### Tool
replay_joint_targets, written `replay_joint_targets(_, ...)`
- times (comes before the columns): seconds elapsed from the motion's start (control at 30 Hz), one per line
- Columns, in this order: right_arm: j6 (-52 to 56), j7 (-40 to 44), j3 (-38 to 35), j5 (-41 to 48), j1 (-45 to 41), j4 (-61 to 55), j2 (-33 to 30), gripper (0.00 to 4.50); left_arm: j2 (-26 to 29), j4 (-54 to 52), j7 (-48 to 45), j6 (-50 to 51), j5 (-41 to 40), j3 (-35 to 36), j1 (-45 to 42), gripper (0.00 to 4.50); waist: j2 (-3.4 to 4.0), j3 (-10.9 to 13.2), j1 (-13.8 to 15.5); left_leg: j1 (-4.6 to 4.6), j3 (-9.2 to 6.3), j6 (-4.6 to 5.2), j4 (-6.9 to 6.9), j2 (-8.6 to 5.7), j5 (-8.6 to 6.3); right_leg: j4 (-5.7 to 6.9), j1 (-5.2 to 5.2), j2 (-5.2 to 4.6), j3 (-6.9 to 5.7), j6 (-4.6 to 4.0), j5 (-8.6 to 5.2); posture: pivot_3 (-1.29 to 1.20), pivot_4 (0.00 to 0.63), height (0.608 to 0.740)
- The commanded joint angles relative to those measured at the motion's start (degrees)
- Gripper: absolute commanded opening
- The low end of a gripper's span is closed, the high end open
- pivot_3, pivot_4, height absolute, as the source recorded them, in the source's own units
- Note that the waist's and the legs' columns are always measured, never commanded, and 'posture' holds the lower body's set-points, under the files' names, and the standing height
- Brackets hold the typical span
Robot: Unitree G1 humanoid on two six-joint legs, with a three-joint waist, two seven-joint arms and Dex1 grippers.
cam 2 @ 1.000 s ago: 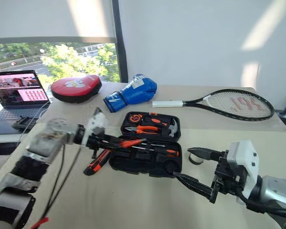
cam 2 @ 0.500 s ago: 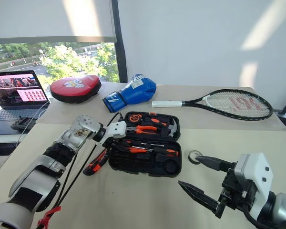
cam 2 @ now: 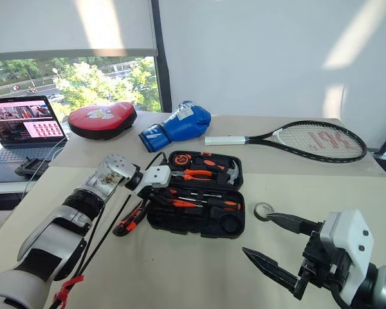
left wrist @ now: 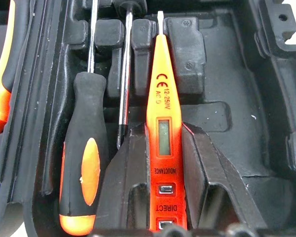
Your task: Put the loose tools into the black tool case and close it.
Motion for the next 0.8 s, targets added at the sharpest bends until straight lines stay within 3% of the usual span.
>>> replay_joint_targets(0.03,-1.73,0.37,-0.77,1.0,-0.22,0.3,-0.67,4.5,0.61,-2.78,0.01,4.69,-3.2,4.68,-0.59,2.61,-0.01,0.0,0.03,0.0,0.0,0.0,0.0,-0.01,0.0,0.01,0.01,-0.01,0.0,0.0,0.0,0.0,0.15,0.74)
replay_joint_targets(0.13,-2.05,0.58,-0.18,0.54,-0.47,0.71,-0.58,4.5,2.86,-10.2,-0.52,18.49,-10.47,11.39,0.32,2.44,-0.02,0.01,-0.03,-0.17,-0.01,0.0,0.1,0.01,0.0,0.02,-0.12,0.01,-0.02,0.02,0.02,0.0,0.15,0.74)
replay_joint_targets(0.27,-2.58,0.32,1.67,-0.45,-1.5,1.25,-0.45,4.5,2.87,-22.58,5.77,30.77,-17.35,18.53,7.22,1.22,0.06,-0.03,-0.16,-0.21,-0.02,-0.04,0.11,0.04,0.02,0.03,-0.17,0.0,0.0,0.04,0.01,0.0,0.15,0.74)
replay_joint_targets(0.33,-2.72,-0.16,2.81,-0.76,-2.52,1.54,-0.66,4.5,0.75,-29.58,12.62,32.33,-17.91,20.72,13.2,0.47,0.08,-0.05,-0.14,-0.15,-0.02,-0.31,0.11,0.02,0.18,0.03,-0.11,-0.07,0.03,0.13,-0.04,0.0,0.15,0.74)
replay_joint_targets(0.4,-2.82,-0.4,3.56,-0.87,-3.22,1.81,-0.75,4.5,-1.5,-35.45,18.48,31.87,-17.63,21.72,18.43,0.04,0.09,-0.05,-0.03,-0.09,-0.02,-0.33,0.11,0.0,0.19,0.01,-0.03,-0.12,0.07,0.17,-0.06,0.0,0.15,0.74)
replay_joint_targets(0.57,-2.63,-0.99,5.01,-0.98,-4.47,1.92,-1.02,4.5,-5.09,-41.79,29.02,30.01,-14.88,21.11,27.7,0.04,-0.07,0.01,0.34,-0.12,-0.04,-0.33,0.12,-0.06,0.18,-0.03,-0.02,-0.21,0.13,0.22,0.0,0.0,0.15,0.74)
replay_joint_targets(0.8,-2.29,-1.4,4.42,-0.86,-3.99,1.25,-1.08,4.5,-4.29,-37.14,31.45,25.85,-8.19,12.79,29.74,0.04,0.21,-0.16,0.61,0.3,-0.04,-0.18,0.08,-0.07,0.08,-0.03,0.34,-0.22,0.49,0.16,0.04,0.0,0.15,0.74)
